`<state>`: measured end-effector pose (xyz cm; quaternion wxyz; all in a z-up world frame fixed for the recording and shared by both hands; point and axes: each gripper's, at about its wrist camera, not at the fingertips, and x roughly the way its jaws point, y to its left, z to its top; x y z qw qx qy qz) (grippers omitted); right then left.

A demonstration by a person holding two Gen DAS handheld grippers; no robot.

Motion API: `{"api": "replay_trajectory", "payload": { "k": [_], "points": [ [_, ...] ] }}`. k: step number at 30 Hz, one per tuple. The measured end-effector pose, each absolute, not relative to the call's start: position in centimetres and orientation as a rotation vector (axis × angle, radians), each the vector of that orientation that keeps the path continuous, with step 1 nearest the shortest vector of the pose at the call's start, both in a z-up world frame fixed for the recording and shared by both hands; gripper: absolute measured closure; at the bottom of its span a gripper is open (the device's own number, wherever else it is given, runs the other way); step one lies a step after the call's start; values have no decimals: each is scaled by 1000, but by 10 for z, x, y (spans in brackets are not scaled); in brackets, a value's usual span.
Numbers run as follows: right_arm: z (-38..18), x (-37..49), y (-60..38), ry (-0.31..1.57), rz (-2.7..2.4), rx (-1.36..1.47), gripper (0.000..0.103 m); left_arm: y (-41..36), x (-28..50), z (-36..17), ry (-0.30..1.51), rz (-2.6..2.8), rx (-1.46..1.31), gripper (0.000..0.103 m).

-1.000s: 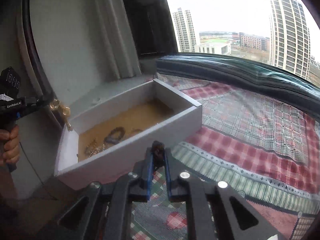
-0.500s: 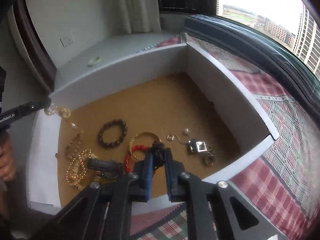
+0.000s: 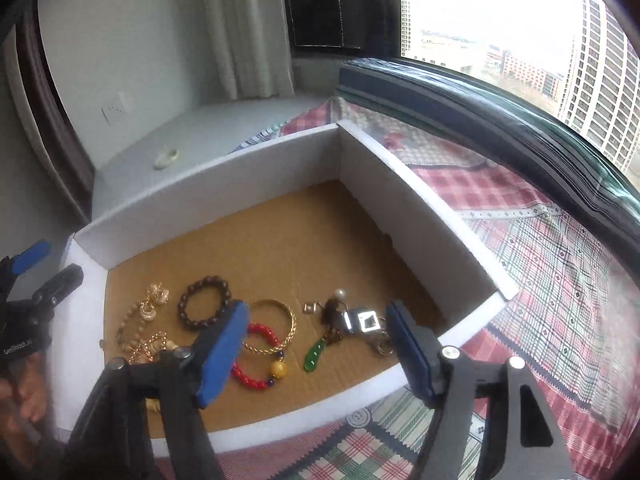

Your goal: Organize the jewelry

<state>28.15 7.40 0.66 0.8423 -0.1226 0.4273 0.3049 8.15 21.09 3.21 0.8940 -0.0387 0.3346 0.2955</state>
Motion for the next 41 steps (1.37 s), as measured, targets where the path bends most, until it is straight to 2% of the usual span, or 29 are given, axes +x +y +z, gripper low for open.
{"api": "replay_trajectory", "payload": {
  "k": [3, 7, 23, 41],
  "points": [
    [11, 272, 80, 855, 641, -291, 21, 197, 72, 34, 668, 608, -91, 1],
    [14, 256, 88, 832, 662, -335, 20, 188, 77, 30, 773, 591, -112, 1],
    [16, 222, 95, 863, 665, -373, 20, 195, 59, 24, 842, 647, -255, 0],
    [8, 213, 106, 878, 652, -396, 20, 199, 55, 16, 830, 633, -277, 1]
  ]
}}
